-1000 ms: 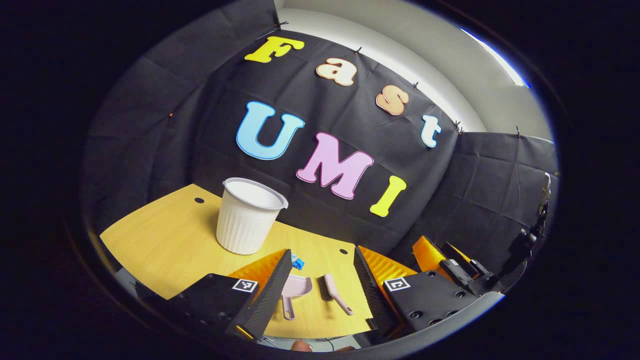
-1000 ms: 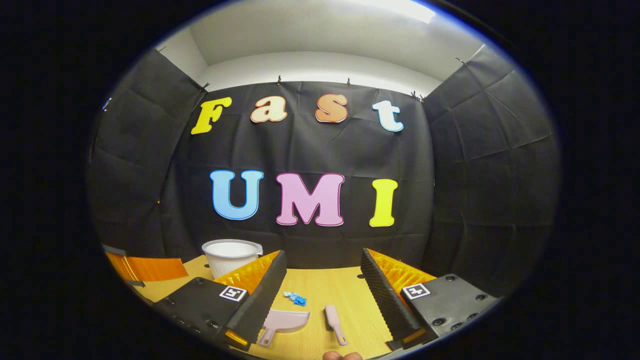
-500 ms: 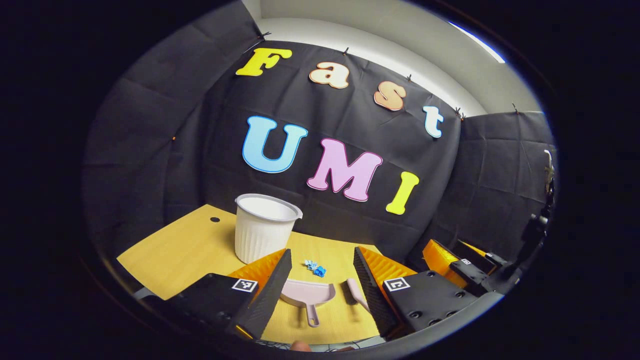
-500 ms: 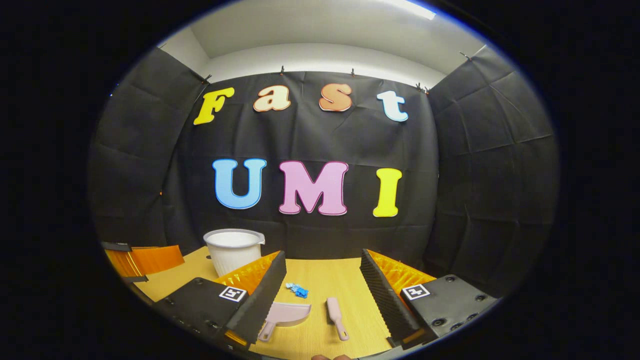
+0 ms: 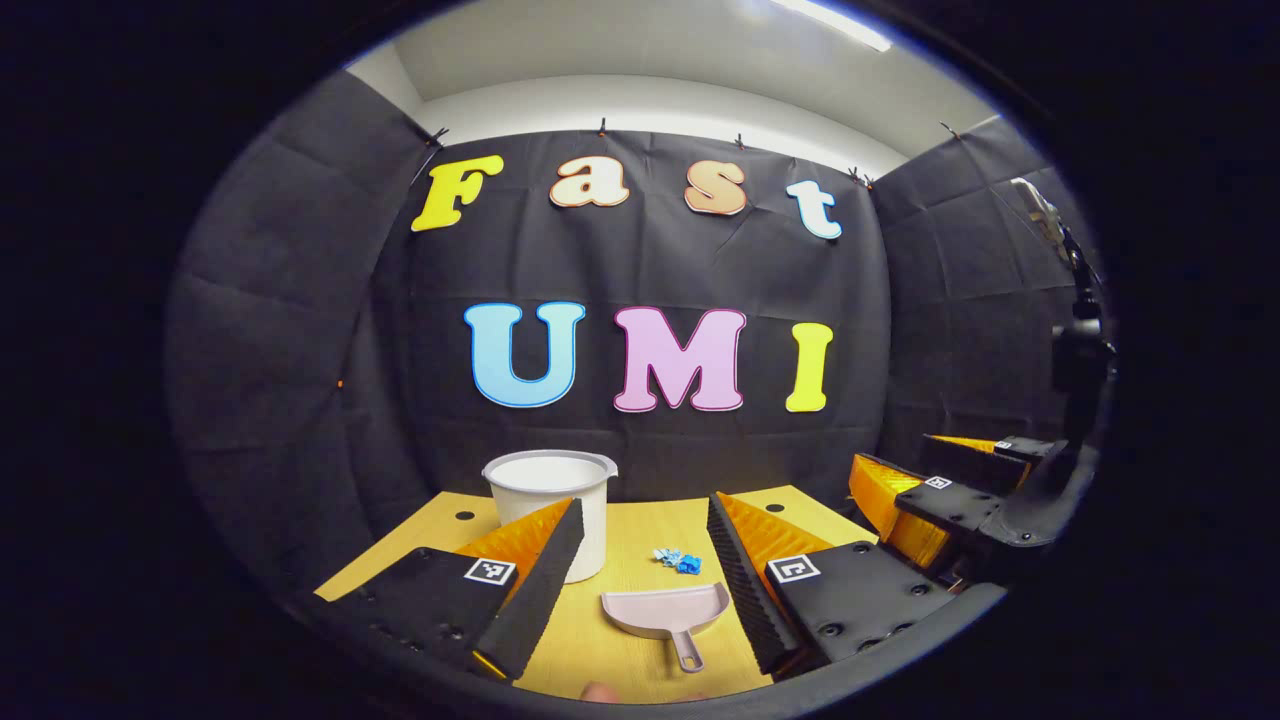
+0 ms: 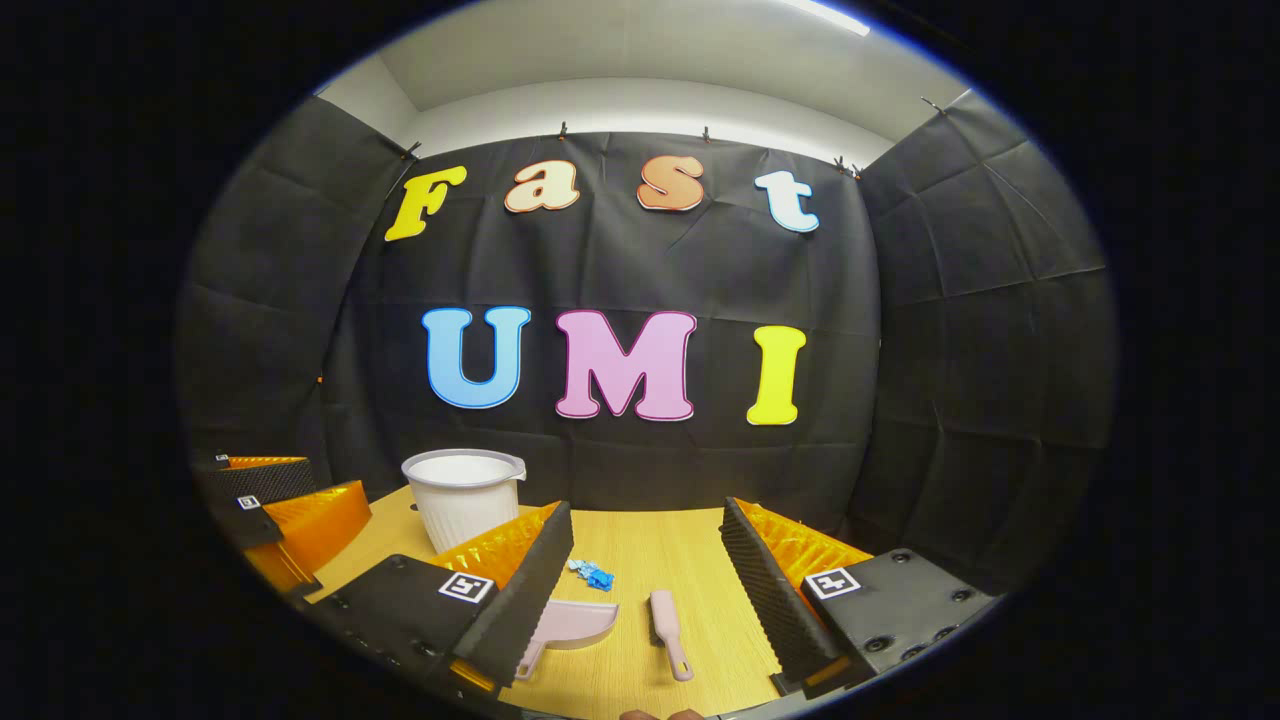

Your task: Pick up the small broom and dustpan from the desktop, sweep the trash into the dustpan with the broom, and then empty the trash into the garbage bin.

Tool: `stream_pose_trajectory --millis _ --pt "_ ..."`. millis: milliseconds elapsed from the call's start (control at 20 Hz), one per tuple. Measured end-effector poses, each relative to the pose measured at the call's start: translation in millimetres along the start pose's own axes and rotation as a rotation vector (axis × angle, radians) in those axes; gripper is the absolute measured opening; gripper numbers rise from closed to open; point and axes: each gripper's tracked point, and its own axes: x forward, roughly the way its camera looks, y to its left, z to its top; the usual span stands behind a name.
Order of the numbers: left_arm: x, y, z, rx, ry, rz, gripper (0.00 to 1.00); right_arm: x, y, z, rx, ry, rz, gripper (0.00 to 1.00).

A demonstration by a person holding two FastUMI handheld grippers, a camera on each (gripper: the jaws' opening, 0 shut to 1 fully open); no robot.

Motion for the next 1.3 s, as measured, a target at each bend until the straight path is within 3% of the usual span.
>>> stream_pose_trajectory --millis 550,800,1150,1300 --pt "37.6 -3.0 -14.3 -0.026 0.062 0.046 0.74 32.1 -9.5 -17.9 0.016 0.052 0.032 0.97" --pt "55.9 -12.3 -36.2 -0.131 0.177 0.005 0.74 43.6 -18.6 -21.3 -0.008 0.054 0.02 0.97" --pt "101.6 -29.1 -127.3 -0.142 0.473 -0.001 0.74 84.5 -38.1 -27.7 -0.074 0.049 0.014 0.97" --pt "100.1 -48.5 -191.5 -0.189 0.754 -0.004 0.75 106.8 -44.7 -35.5 -0.069 0.055 0.039 0.97"
